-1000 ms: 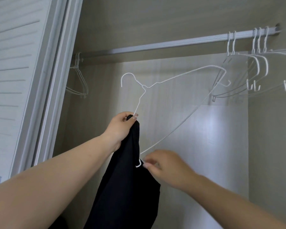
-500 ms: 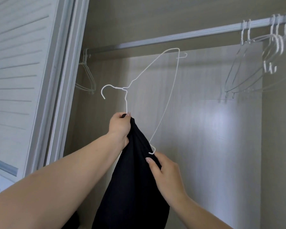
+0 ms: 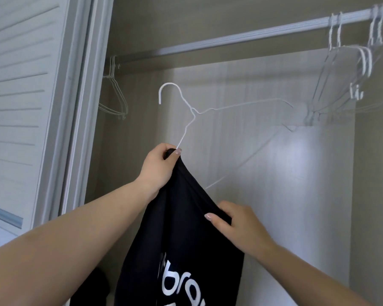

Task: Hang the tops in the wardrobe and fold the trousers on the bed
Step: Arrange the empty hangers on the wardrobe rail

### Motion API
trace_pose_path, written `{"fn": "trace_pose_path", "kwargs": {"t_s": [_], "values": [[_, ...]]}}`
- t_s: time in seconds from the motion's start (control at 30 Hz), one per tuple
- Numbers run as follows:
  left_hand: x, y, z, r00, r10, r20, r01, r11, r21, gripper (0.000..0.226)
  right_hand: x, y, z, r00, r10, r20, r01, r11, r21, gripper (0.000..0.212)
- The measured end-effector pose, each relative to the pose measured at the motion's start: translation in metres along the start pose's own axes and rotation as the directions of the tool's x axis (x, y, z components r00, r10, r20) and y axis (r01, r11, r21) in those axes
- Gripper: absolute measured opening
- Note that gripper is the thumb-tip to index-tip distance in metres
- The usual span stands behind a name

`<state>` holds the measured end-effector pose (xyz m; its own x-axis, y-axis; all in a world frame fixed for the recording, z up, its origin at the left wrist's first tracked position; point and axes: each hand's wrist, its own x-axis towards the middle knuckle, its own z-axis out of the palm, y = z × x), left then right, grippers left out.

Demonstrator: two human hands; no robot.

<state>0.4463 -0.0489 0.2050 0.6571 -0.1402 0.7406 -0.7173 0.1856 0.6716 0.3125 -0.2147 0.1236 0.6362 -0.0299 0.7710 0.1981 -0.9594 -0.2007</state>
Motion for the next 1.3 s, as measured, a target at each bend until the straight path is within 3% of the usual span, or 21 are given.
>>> {"fn": "trace_pose_path", "kwargs": {"t_s": [0.13, 0.17, 0.23, 0.33, 0.47, 0.63, 0.8, 0.9, 0.97, 1.0, 1.07, 1.13, 1.3], "values": [[-0.001, -0.005, -0.017, 0.988, 0.067, 0.137, -0.087, 0.986, 0.143, 0.020, -0.001, 0.017, -0.023, 0.994, 0.006, 0.113, 0.005, 0.995, -0.101, 0.019], [0.000, -0.005, -0.020, 0.985, 0.063, 0.158, -0.085, 0.987, 0.137, 0.023, -0.002, 0.017, -0.026, 0.994, 0.011, 0.111, -0.003, 0.997, -0.078, 0.025], [0.000, -0.006, -0.022, 0.982, 0.054, 0.179, -0.079, 0.988, 0.135, 0.025, -0.004, 0.018, -0.028, 0.997, 0.063, 0.040, -0.064, 0.997, 0.039, 0.030], [-0.001, -0.008, -0.022, 0.979, 0.043, 0.201, -0.074, 0.986, 0.148, 0.025, 0.001, 0.007, -0.027, 0.964, 0.239, -0.114, -0.180, 0.907, 0.380, 0.003], [-0.002, -0.011, -0.023, 0.967, 0.033, 0.254, -0.073, 0.986, 0.150, 0.020, 0.005, -0.001, -0.022, 0.942, 0.296, -0.159, -0.205, 0.880, 0.428, 0.036], [-0.007, -0.006, -0.016, 0.967, 0.079, 0.242, -0.117, 0.982, 0.148, 0.021, 0.005, 0.000, -0.010, 0.969, 0.242, -0.056, -0.211, 0.921, 0.327, 0.036], [-0.007, 0.001, -0.009, 0.987, 0.006, 0.160, -0.011, 0.999, 0.032, 0.034, 0.003, 0.001, -0.003, 0.979, 0.201, 0.038, -0.203, 0.938, 0.281, 0.036], [-0.004, 0.000, -0.010, 0.988, 0.095, 0.122, -0.105, 0.991, 0.079, 0.025, 0.000, 0.002, -0.009, 0.971, 0.123, 0.204, -0.181, 0.939, 0.294, 0.028], [-0.002, -0.003, -0.016, 0.986, 0.132, 0.104, -0.143, 0.983, 0.114, 0.026, -0.004, 0.005, -0.018, 0.920, 0.089, 0.381, -0.186, 0.956, 0.226, 0.029], [-0.001, -0.005, -0.021, 0.984, 0.146, 0.105, -0.161, 0.975, 0.152, 0.028, -0.007, 0.008, -0.024, 0.879, 0.078, 0.470, -0.159, 0.978, 0.134, 0.030], [0.001, -0.012, -0.033, 0.972, 0.175, 0.156, -0.212, 0.939, 0.270, 0.029, -0.012, 0.018, -0.039, 0.793, 0.047, 0.607, 0.033, 0.992, -0.120, 0.033], [-0.001, -0.020, -0.045, 0.951, 0.179, 0.251, -0.267, 0.884, 0.383, 0.030, -0.015, 0.029, -0.054, 0.731, 0.012, 0.682, 0.259, 0.920, -0.294, 0.038], [-0.015, -0.040, -0.059, 0.916, 0.125, 0.381, -0.315, 0.814, 0.488, 0.031, -0.013, 0.048, -0.086, 0.738, -0.026, 0.674, 0.496, 0.699, -0.515, 0.033]]}}
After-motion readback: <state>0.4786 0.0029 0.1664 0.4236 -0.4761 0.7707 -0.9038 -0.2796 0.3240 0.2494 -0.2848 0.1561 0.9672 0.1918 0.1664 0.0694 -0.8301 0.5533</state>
